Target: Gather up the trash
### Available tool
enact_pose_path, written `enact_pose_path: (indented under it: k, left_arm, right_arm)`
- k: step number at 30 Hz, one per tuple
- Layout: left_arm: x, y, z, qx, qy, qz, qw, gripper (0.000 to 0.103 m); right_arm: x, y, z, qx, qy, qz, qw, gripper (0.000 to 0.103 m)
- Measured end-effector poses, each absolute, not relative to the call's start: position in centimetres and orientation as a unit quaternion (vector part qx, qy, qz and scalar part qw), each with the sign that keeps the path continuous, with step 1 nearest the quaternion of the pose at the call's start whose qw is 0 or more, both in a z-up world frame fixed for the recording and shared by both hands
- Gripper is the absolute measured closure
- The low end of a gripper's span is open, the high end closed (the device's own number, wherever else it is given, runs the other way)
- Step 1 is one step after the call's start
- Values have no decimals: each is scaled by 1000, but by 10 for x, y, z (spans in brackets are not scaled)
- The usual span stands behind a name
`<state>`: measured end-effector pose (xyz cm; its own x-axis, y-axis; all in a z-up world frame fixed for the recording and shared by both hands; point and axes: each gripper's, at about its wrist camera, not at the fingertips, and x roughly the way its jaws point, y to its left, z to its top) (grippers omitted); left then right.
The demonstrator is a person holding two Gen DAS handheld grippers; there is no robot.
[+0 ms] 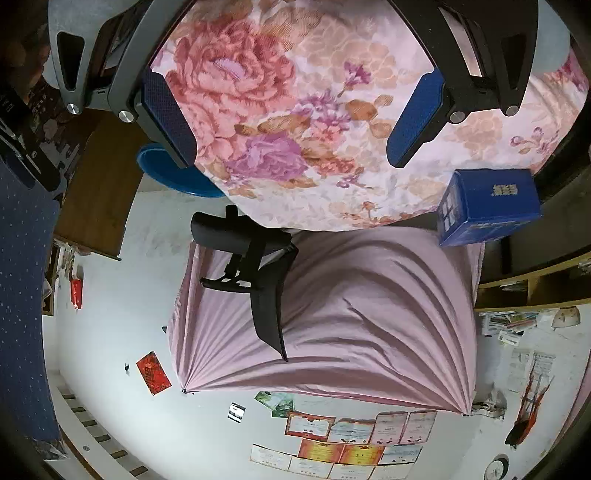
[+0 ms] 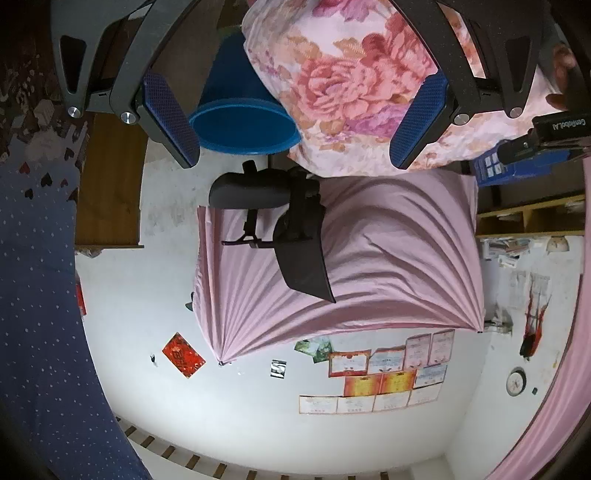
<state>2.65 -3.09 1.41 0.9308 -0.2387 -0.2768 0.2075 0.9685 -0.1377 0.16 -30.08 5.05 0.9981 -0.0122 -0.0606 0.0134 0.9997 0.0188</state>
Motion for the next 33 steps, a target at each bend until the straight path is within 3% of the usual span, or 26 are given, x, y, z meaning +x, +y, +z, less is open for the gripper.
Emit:
enact_pose_path:
  k: [33]
  left_arm:
    - [9,-9,-23,-30,142,-68,987,2]
  right_arm:
    - [7,-267,16,-15,105,33,994,0]
